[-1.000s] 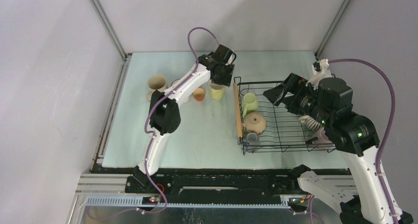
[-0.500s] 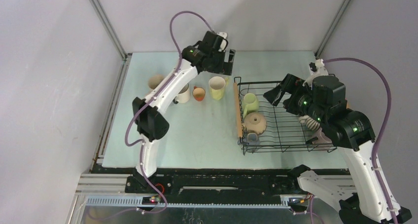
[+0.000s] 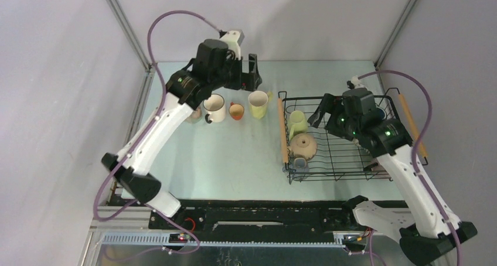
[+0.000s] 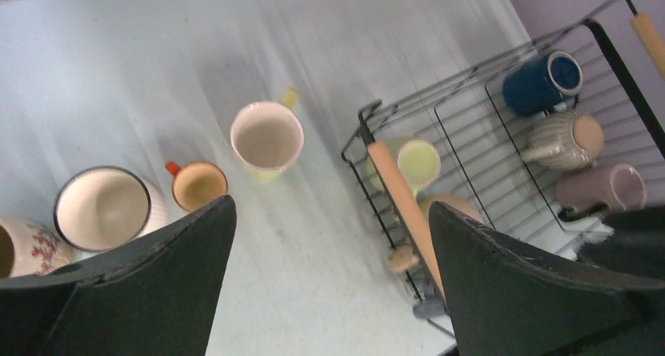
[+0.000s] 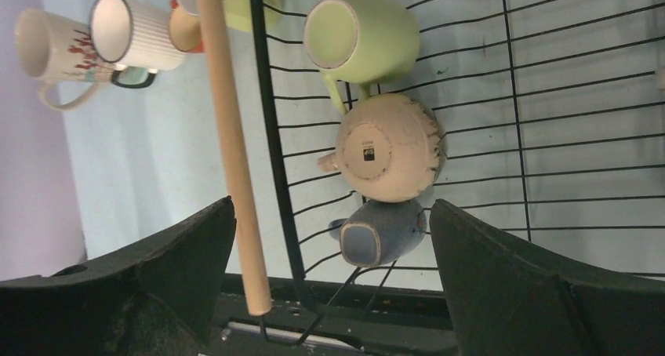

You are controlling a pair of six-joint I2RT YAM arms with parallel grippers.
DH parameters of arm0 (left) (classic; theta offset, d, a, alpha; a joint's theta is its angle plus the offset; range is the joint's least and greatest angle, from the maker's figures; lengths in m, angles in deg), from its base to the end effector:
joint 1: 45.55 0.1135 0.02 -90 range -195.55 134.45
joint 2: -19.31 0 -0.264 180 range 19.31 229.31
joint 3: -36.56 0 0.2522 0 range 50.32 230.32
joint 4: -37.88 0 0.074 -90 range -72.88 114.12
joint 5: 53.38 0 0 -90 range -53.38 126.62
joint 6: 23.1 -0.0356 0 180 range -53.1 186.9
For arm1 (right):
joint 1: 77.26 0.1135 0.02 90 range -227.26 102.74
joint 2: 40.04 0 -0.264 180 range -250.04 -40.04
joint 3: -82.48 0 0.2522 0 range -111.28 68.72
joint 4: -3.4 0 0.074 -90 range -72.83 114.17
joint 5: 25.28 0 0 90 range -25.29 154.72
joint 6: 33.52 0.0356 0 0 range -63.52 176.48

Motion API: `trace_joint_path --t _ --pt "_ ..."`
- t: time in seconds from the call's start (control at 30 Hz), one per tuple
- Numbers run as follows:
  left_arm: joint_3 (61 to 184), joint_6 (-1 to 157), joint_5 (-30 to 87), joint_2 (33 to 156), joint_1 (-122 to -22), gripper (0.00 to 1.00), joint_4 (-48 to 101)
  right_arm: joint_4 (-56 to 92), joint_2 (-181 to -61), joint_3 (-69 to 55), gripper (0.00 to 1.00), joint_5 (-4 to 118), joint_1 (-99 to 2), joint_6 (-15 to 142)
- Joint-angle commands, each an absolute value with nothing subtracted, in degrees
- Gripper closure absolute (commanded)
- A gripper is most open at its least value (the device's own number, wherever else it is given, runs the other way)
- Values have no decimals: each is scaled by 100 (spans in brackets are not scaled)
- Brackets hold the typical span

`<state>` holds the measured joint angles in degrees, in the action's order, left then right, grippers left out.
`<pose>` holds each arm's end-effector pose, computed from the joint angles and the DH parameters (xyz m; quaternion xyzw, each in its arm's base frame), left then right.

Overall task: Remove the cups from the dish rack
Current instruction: Unload the cup from the dish rack.

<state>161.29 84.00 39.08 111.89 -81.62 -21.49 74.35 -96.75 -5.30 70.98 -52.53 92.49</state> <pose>0.2780 -0.2006 0.4613 0.1296 0.8436 -0.2167 0.4739 0.1606 0.0697 0.3942 0.1119 0.8979 0.1712 0.3899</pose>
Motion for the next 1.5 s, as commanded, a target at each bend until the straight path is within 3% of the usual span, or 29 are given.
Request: trace_joint_path --t 0.0,0.23,0.5,1.03,1.47 --pt "14910 8536 3442 10238 -8150 0 -1464 6818 -10042 -426 0 7282 -5256 9063" --pt "13298 8566 3116 8860 -8157 0 -995 6083 -10918 -418 0 7545 -5229 8690" --pt "12340 8582 2953 7867 -8154 0 -1052 5339 -11742 -424 0 7569 -5221 8215" --pt "11917 8729 2769 7388 -8154 0 -1127 4894 -13080 -423 1 8018 -5086 7786" --pt "11883 8798 2739 7358 -8158 0 -1131 4918 -13675 -422 10 8366 -4905 7816"
